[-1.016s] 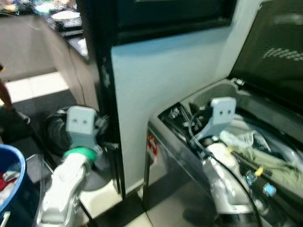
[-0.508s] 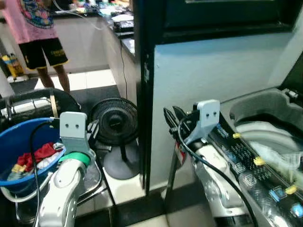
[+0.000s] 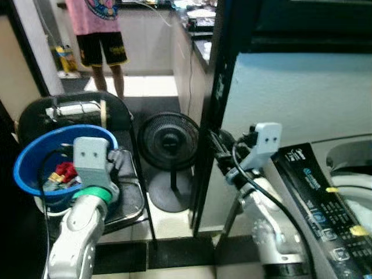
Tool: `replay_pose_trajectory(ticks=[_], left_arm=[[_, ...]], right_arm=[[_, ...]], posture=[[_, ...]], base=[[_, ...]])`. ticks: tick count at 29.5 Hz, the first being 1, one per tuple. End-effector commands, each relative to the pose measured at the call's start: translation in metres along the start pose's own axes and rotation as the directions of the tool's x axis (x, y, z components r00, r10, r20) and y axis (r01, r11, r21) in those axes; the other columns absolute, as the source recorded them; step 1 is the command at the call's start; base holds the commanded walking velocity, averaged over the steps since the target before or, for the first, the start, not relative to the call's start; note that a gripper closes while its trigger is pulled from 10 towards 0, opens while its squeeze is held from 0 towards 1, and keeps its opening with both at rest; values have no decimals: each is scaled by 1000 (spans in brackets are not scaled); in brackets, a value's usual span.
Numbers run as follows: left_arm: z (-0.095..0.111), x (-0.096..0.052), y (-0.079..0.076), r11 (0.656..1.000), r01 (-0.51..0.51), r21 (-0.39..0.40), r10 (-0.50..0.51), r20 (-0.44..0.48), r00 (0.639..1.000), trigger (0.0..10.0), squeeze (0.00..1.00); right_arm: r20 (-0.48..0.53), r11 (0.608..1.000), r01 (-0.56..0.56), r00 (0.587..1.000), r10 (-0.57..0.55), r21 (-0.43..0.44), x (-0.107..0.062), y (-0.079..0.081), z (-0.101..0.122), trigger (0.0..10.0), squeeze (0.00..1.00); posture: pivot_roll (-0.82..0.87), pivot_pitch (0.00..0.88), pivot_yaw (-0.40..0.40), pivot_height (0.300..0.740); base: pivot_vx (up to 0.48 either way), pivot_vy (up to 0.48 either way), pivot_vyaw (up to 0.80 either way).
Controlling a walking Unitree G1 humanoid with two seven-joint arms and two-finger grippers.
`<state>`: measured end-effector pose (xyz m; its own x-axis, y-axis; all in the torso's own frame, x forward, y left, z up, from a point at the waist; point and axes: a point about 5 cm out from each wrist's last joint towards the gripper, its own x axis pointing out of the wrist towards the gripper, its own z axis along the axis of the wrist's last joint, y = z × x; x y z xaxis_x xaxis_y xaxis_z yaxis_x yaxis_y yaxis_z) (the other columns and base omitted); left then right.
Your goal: Clothes washing
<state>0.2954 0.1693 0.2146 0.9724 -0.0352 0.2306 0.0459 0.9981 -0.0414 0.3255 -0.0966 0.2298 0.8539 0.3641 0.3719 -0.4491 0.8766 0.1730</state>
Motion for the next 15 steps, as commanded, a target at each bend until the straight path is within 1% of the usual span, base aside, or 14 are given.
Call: replay_pose_trajectory(ticks=[1, 6, 14, 15], left_arm=[[-2, -2, -1, 1000, 10, -1, -10, -6, 1000, 10000, 0], [-3, -3, -2, 1000, 18, 3, -18, -6, 1000, 10000, 0], [-7, -4, -7, 1000, 26, -10, -27, -16, 1000, 10000, 0], [-11, -6, -8, 1000, 23, -16, -24, -27, 999, 10000, 0]], right_arm=[[-9, 1000, 10, 1000, -9, 7, -4, -2, -3, 10000, 0], [-14, 1000, 7, 1000, -6, 10, -6, -1, -4, 10000, 0], [-49, 1000, -4, 999, 5, 8, -8, 0, -7, 10000, 0], [-77, 1000, -7, 997, 8, 11, -9, 0, -10, 10000, 0]], posture=[[16, 3, 15, 740], [9, 0, 16, 740], [-4, 0, 13, 740], [-6, 0, 9, 740]], base=[[0, 480, 0], [0, 480, 0], [0, 0, 0], [0, 0, 0]])
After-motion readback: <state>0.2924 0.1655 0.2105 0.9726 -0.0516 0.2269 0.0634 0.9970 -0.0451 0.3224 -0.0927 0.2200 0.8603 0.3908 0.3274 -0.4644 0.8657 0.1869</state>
